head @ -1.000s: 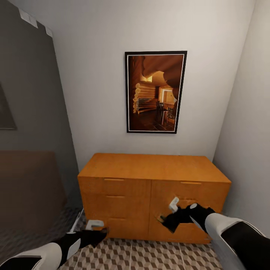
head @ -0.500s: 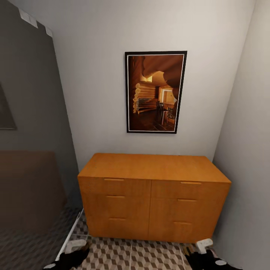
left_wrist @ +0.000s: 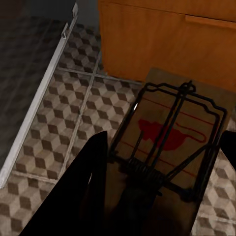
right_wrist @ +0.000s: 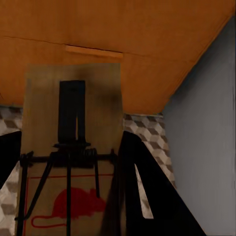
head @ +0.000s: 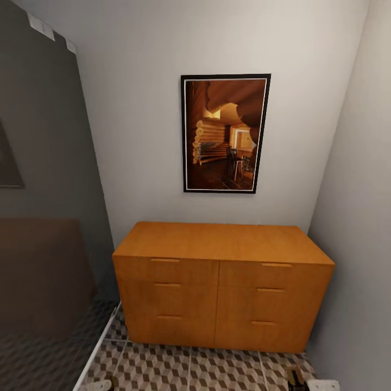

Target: Take the four mousetraps from the cabinet in the bathroom and place them on the bathroom floor. Make sure all four end up on the same floor surface, and ensure that at least two of them are either under or directly next to the same bathroom sink.

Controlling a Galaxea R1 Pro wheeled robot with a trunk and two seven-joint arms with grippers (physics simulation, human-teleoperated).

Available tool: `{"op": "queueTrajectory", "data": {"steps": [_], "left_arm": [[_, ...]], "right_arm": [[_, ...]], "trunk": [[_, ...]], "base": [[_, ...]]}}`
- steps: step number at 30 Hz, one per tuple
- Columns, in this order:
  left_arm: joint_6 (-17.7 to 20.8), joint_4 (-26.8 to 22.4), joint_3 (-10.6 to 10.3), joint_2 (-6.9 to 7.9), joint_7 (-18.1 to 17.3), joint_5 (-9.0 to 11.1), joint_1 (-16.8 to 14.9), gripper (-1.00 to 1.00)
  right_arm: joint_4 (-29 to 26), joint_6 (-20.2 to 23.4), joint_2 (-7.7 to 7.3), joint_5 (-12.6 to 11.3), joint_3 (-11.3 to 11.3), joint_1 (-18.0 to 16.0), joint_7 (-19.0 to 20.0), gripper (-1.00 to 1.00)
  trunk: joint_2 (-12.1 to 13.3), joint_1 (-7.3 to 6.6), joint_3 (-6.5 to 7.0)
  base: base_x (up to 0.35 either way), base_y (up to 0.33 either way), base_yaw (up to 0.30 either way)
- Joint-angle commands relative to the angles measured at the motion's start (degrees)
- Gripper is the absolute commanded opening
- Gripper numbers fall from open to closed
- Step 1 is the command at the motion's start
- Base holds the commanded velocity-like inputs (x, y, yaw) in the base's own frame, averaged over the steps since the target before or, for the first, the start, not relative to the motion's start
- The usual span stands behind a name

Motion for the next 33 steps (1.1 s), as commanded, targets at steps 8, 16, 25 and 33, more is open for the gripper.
{"op": "queueTrajectory", "data": {"steps": [8,16,25,33], "left_arm": [[-5.74,0.18,-0.12,-1.69,4.72,0.56,3.33,-1.0],[-7.25,0.16,-0.21,-3.3,5.99,0.3,3.51,-1.0],[-9.83,0.19,-0.21,-3.7,8.46,0.29,3.75,-1.0],[-9.84,0.17,-0.29,-3.99,8.52,0.22,3.76,-1.0]], "right_arm": [[0.18,-13.48,1.45,-1.01,0.53,3.47,-4.62,-1.0],[0.18,-24.22,2.74,-0.84,0.55,6.1,-6.3,-1.0],[-0.04,-20.27,2.88,-0.62,0.97,6.68,-6.8,-1.0],[-2.45,-7.15,2.75,-0.11,0.94,6.7,-6.59,-1.0]], "trunk": [[-0.06,0.01,-0.08],[-0.06,0.01,-0.08],[-0.06,0.01,-0.08],[-0.06,0.01,-0.08]], "base": [[0.0,0.0,0.0],[0.0,0.0,0.0],[0.0,0.0,0.0],[0.0,0.0,0.0]]}}
